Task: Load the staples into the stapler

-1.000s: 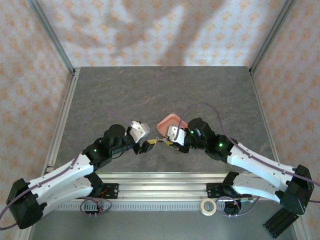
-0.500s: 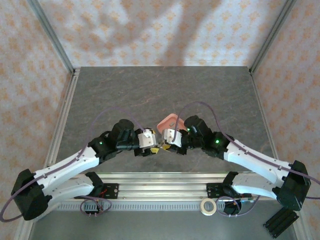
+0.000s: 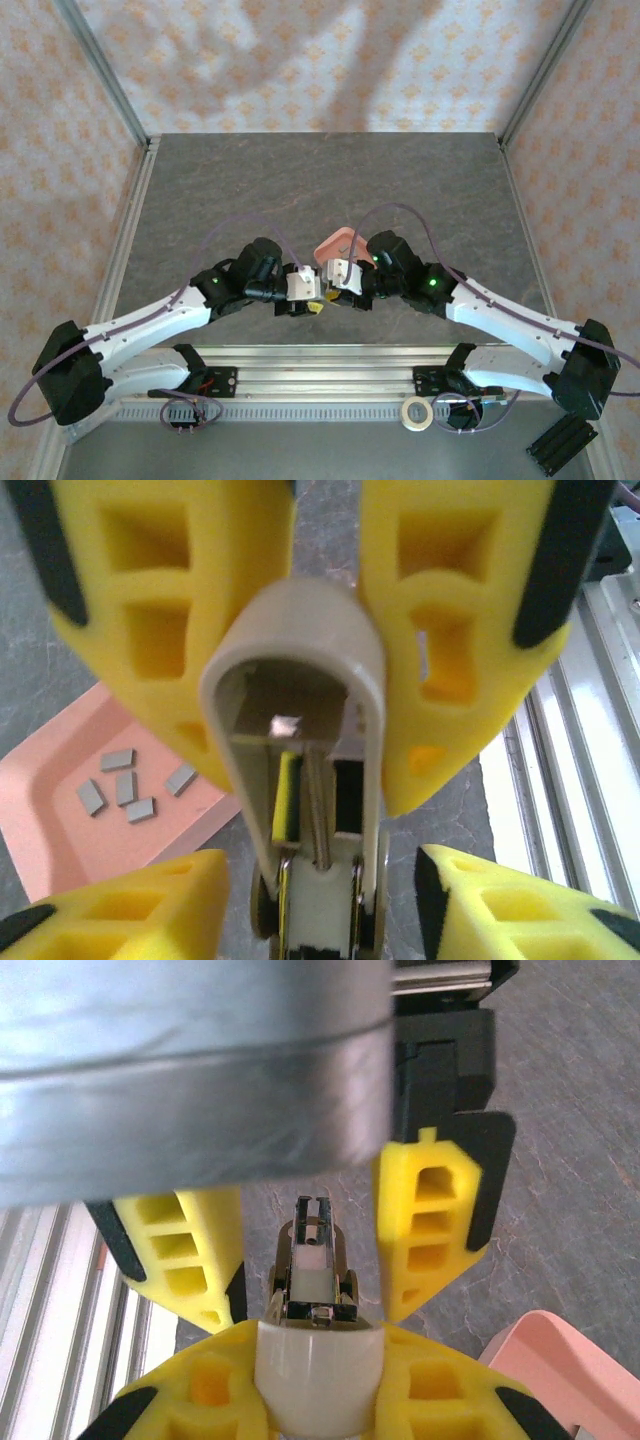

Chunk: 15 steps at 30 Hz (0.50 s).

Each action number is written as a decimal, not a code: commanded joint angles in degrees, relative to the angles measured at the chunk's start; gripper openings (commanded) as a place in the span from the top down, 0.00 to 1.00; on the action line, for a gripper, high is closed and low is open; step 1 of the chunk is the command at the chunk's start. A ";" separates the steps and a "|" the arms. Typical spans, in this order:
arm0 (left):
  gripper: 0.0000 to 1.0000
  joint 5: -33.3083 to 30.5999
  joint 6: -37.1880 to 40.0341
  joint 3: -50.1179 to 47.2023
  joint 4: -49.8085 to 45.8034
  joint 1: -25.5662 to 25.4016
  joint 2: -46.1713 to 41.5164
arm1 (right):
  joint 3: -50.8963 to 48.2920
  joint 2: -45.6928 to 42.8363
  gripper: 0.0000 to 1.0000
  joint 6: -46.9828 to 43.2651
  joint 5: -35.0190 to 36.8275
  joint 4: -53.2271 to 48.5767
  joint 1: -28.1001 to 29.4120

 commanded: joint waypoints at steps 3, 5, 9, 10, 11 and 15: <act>0.57 1.96 0.61 1.88 0.29 -1.19 0.97 | 2.04 0.05 1.00 0.24 -1.30 1.81 0.40; 0.62 1.87 0.68 1.98 -0.03 -1.34 1.02 | 1.88 -0.21 1.00 0.38 -1.00 2.14 0.39; 0.71 0.71 0.30 1.82 -0.22 -1.40 0.27 | 1.19 -0.98 1.00 0.76 -0.56 3.18 0.41; 0.73 0.23 -0.12 1.63 0.21 -1.48 -0.08 | 1.02 -1.13 1.00 0.98 -0.47 3.41 0.36; 0.75 -0.66 -1.03 1.27 0.80 -1.51 -0.64 | 0.76 -1.31 1.00 1.13 -0.24 3.82 0.41; 0.80 -5.58 -5.84 -1.65 5.34 -1.47 -3.52 | -0.39 -1.78 0.88 3.10 1.53 5.54 0.39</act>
